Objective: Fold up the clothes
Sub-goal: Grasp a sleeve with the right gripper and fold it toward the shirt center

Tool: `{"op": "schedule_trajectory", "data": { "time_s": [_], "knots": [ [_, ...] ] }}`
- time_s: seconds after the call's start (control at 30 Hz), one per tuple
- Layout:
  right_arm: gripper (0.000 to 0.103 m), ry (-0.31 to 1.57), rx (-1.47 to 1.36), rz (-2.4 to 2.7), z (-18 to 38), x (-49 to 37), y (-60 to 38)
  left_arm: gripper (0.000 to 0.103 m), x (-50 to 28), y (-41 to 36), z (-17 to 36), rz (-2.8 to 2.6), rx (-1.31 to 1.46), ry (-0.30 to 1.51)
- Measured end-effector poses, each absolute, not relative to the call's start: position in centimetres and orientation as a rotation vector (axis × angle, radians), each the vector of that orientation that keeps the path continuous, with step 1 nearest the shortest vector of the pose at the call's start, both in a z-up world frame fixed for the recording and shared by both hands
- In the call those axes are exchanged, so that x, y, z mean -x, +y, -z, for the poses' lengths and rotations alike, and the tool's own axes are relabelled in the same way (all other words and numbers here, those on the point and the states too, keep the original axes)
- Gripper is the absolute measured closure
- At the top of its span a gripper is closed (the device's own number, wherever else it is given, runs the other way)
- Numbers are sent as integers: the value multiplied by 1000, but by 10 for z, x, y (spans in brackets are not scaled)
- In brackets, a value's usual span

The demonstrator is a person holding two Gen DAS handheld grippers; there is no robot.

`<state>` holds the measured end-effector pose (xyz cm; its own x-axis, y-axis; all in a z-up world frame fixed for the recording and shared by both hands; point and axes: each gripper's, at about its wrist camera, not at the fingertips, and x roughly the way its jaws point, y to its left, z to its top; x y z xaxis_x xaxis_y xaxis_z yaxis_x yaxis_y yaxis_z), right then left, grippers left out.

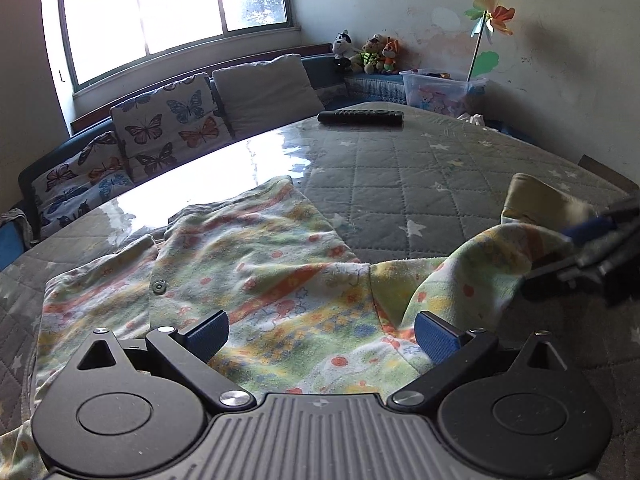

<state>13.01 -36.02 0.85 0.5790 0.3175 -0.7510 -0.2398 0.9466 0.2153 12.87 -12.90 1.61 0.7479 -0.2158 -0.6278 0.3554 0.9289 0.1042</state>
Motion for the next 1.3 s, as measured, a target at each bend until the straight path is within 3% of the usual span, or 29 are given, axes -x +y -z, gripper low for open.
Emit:
{"op": "schedule_trajectory", "data": {
  "time_s": [0.27, 0.67, 0.93, 1.3],
  "knots": [
    [3, 870, -140, -333, -13, -114, -365, 1, -143, -133, -20, 292, -203, 664],
    [3, 658, -184, -317, -72, -162, -370, 1, -124, -144, -8, 376, -292, 643],
    [6, 825, 0, -157, -29, -207, -346, 1, -110, -144, -6, 443, -326, 625],
    [5, 861, 161, -174, -9, -137, -344, 1, -127, -145, -29, 406, -257, 597]
  ]
}}
